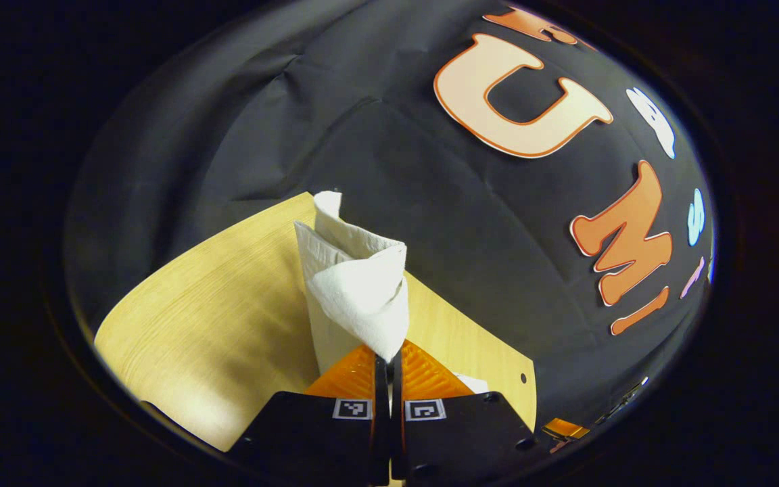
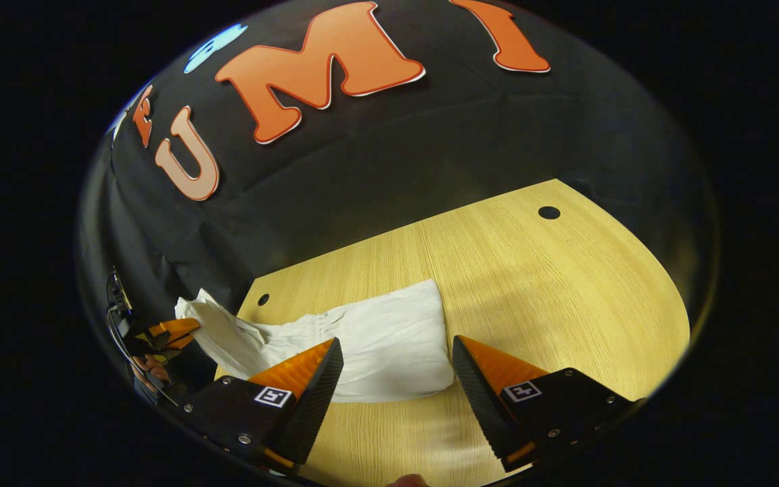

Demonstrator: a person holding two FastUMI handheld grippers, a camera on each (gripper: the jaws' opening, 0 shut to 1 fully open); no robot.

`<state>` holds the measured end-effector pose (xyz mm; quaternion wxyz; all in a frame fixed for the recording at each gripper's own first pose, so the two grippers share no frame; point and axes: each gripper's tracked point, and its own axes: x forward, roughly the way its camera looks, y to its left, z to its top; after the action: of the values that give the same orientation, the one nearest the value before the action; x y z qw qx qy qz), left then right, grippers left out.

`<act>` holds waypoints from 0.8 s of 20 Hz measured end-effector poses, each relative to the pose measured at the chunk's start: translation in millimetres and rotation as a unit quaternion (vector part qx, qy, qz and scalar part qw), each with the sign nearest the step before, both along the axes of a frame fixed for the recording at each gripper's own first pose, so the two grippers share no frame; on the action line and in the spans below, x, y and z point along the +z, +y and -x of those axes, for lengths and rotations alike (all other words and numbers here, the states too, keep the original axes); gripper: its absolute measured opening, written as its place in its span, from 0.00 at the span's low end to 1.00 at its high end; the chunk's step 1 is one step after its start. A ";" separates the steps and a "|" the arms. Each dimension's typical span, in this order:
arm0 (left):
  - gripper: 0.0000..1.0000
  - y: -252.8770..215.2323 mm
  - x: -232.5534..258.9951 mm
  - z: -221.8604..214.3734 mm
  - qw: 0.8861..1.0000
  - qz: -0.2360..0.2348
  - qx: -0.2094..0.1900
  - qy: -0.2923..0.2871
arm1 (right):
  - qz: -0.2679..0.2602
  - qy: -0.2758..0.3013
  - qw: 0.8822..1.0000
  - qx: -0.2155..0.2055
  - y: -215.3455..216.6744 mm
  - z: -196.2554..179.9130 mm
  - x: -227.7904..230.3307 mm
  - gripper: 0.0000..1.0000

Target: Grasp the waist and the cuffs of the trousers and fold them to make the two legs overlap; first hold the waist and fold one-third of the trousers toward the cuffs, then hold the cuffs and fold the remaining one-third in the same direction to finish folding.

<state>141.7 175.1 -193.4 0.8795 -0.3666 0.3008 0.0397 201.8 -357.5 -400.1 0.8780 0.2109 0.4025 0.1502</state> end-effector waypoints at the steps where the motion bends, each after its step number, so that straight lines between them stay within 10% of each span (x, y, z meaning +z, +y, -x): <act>1: 0.04 -11.9 4.6 -3.8 1.000 -0.001 -0.009 0.000 | -0.003 0.002 1.000 -0.003 -2.2 0.8 0.1 0.98; 16: 0.04 -177.2 38.2 -54.8 0.990 -0.023 -0.140 -0.020 | -0.015 0.006 0.999 -0.049 -60.3 -1.9 1.8 0.97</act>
<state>196.5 -2.1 -155.2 0.8902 -0.3017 0.3307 -0.0846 203.7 -417.8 -398.3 0.8786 0.2444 0.3949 0.1112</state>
